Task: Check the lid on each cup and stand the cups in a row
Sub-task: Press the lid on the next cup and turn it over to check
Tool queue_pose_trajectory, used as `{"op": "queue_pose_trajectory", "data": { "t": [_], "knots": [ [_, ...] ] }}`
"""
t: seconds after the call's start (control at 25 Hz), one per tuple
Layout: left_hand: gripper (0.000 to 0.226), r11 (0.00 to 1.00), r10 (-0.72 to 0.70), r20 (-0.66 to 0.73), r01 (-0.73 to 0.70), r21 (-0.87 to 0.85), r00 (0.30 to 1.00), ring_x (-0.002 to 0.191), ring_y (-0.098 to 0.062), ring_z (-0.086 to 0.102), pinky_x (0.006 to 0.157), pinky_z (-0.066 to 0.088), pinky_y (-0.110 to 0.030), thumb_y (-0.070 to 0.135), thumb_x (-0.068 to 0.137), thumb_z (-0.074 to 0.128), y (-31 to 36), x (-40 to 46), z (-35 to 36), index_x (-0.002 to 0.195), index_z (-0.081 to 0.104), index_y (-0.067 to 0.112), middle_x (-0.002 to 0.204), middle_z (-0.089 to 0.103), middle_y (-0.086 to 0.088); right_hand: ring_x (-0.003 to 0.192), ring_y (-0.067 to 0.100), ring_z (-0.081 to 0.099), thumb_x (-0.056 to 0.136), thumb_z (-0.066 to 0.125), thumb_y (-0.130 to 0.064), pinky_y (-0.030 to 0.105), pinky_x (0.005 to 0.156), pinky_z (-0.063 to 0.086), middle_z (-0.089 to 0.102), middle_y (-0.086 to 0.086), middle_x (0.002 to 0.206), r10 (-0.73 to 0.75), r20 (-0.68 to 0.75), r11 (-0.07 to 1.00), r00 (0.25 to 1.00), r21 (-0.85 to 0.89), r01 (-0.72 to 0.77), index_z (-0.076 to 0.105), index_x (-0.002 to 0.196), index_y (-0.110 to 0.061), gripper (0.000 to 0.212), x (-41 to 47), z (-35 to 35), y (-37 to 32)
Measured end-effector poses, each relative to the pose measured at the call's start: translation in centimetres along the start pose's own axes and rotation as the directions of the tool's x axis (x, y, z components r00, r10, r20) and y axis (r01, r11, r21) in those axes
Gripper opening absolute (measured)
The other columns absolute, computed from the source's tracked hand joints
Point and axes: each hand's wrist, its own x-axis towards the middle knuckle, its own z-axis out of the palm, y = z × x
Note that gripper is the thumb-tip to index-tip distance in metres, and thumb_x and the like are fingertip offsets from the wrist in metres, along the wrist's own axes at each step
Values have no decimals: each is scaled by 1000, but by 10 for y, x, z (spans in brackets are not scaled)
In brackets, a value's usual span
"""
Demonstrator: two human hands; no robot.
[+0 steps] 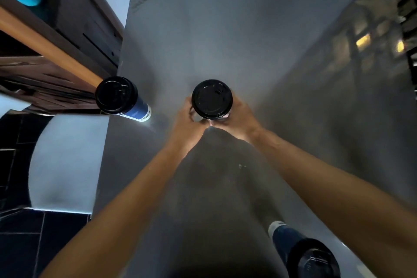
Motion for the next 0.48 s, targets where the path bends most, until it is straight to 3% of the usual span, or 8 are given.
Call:
{"op": "queue_pose_trajectory", "data": {
  "t": [0.2,0.36,0.4,0.48],
  "knots": [
    [68,999,-32,18,33,-30,999,109,13,60,83,51,-11,-13,74,73,-5,4,1,123,58,31,111,68,23,109,17,66,66,87,-16,38,94,57,68,-6,121,-9,13,1000,1000,25,9,52,137,-25,80,3,4,3],
    [85,996,-76,46,78,-34,996,131,2,53,103,51,-28,-7,74,75,-8,1,2,147,46,26,139,62,11,123,21,61,68,89,-15,37,102,52,63,-4,132,46,57,999,997,-6,-46,39,149,-25,95,1,3,2],
    [95,995,-94,35,95,-12,995,138,-1,47,103,48,-27,-2,75,74,-8,-2,1,155,35,29,152,52,10,130,22,56,69,90,-17,38,106,49,57,-3,141,60,77,998,995,-29,-58,29,155,-26,105,-2,1,2],
    [105,982,-180,-28,181,58,983,140,-4,41,86,45,-16,8,78,71,-7,-13,-4,162,15,37,167,30,7,141,22,46,71,89,-22,43,112,44,40,-1,159,104,89,993,991,-70,-98,9,161,-27,121,-11,-6,1]
  ]
}}
